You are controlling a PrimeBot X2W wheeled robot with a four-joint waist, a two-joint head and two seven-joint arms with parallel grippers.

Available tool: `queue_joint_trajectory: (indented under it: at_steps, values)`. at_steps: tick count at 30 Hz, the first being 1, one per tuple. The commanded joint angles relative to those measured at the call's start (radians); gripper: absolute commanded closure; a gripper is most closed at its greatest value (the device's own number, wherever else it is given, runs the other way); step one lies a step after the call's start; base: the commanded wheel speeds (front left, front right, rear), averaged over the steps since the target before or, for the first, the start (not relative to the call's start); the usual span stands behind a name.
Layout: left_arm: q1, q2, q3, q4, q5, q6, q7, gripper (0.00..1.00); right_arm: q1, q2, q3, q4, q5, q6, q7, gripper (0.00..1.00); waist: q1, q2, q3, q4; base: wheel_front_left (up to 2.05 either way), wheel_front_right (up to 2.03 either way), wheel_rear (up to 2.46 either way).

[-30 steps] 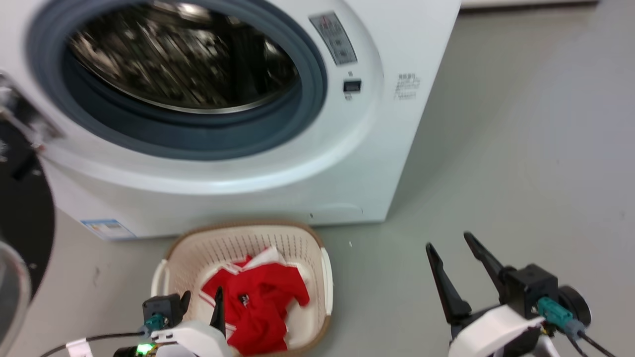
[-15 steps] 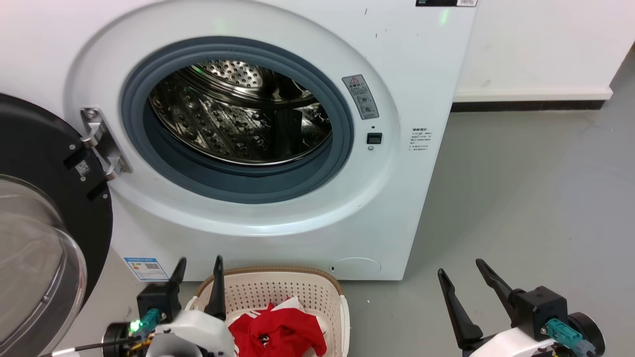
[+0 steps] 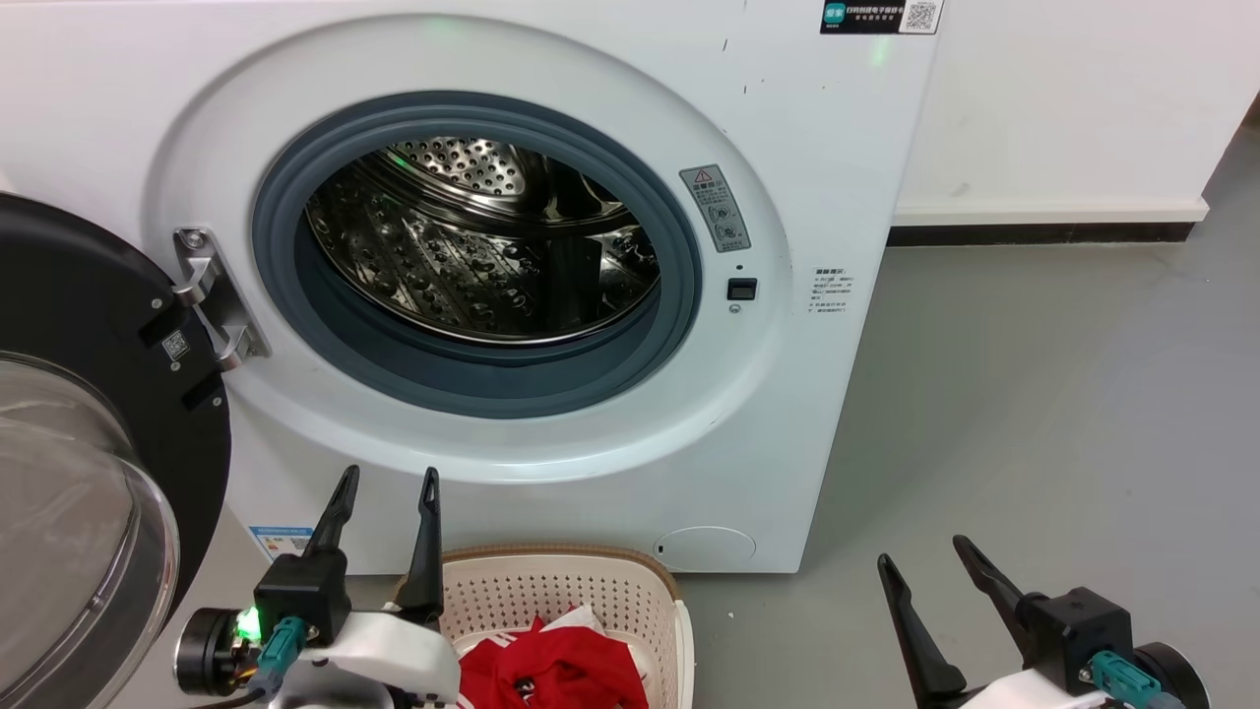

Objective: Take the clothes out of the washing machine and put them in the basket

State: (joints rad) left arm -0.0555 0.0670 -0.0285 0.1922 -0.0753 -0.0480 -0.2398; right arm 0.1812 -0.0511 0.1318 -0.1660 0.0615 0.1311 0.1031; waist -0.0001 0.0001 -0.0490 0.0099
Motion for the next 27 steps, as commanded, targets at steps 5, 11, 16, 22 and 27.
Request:
queue_joint_trajectory:
  at_steps: [5, 11, 16, 22, 27]
  values:
    - [0.093, 0.016, 0.01, -0.114, 0.002, 0.028, 0.065, 0.0, 0.009, 0.002, -0.004, -0.008, -0.005, -0.001, -0.002, 0.0, 0.0001, -0.0001, 0.001, 0.004, 0.0, 0.0, 0.0]
    - [0.122, 0.018, 0.005, -0.159, -0.011, 0.03, 0.095, 0.0, 0.0, 0.002, -0.006, -0.009, -0.001, -0.001, -0.003, 0.0, 0.0001, -0.0001, 0.01, 0.016, 0.0, 0.0, 0.0]
    - [0.123, 0.018, -0.001, -0.17, -0.016, 0.034, 0.105, 0.0, -0.007, 0.002, -0.002, -0.006, -0.001, -0.001, -0.003, 0.0, 0.0001, -0.0001, 0.015, 0.013, 0.0, 0.0, 0.0]
    - [0.122, 0.024, -0.004, -0.174, -0.025, 0.036, 0.112, 0.0, -0.013, 0.002, 0.001, -0.002, 0.003, -0.001, -0.007, 0.0, 0.0001, -0.0001, 0.02, 0.005, 0.0, 0.0, 0.0]
    - [0.117, 0.03, -0.007, -0.17, -0.029, 0.036, 0.114, 0.0, -0.015, 0.002, 0.001, 0.001, 0.005, -0.001, -0.009, 0.0, 0.0001, -0.0001, 0.021, 0.003, 0.0, 0.0, 0.0]
